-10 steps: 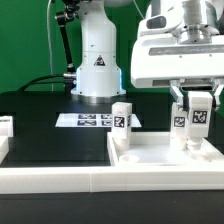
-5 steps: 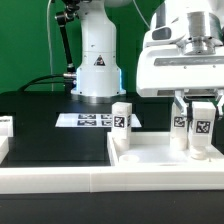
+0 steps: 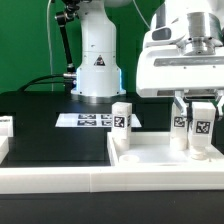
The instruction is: Assemble square table
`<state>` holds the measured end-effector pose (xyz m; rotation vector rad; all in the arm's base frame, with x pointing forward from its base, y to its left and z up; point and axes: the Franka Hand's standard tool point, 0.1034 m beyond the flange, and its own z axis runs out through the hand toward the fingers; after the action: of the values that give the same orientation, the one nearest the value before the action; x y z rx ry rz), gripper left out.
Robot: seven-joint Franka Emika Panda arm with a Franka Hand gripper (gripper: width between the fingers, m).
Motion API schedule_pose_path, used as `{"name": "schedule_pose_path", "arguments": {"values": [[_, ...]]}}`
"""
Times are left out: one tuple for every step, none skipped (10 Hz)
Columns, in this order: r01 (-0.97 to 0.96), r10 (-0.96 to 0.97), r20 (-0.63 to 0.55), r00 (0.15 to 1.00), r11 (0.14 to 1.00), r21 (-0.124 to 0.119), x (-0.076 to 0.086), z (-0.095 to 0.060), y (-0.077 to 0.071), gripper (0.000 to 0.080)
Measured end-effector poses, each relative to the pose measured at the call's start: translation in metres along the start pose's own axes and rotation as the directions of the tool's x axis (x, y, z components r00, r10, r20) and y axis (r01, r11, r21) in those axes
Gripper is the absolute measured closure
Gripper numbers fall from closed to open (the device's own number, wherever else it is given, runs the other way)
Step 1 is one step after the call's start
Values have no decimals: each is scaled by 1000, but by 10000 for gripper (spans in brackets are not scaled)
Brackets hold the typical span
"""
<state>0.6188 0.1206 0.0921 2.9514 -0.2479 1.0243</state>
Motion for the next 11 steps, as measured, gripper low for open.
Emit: {"name": "schedule_pose_path", "arguments": {"values": [[-1, 1, -2, 1000, 1000, 0, 1, 1, -1, 508], [1, -1, 1, 1000, 1000, -1, 0, 4, -1, 508], [3, -3, 3, 1000, 1000, -3, -1, 5, -1, 508], [3, -3, 3, 1000, 1000, -2, -2, 6, -2, 508], [4, -4, 5, 1000, 1000, -3, -2, 6, -1, 508], [7, -7, 8, 1000, 1000, -5, -5, 7, -2, 508], [9, -8, 12, 1000, 1000, -8, -8, 9, -1, 508], [10, -10, 10, 1000, 1000, -10, -11, 11, -1, 508], [3, -3, 4, 1000, 1000, -13, -12, 11, -1, 508], [-3, 3, 2, 1000, 1000, -15, -12, 10, -1, 508], [-11, 11, 2, 1000, 1000, -17, -12, 10, -1, 508]]}}
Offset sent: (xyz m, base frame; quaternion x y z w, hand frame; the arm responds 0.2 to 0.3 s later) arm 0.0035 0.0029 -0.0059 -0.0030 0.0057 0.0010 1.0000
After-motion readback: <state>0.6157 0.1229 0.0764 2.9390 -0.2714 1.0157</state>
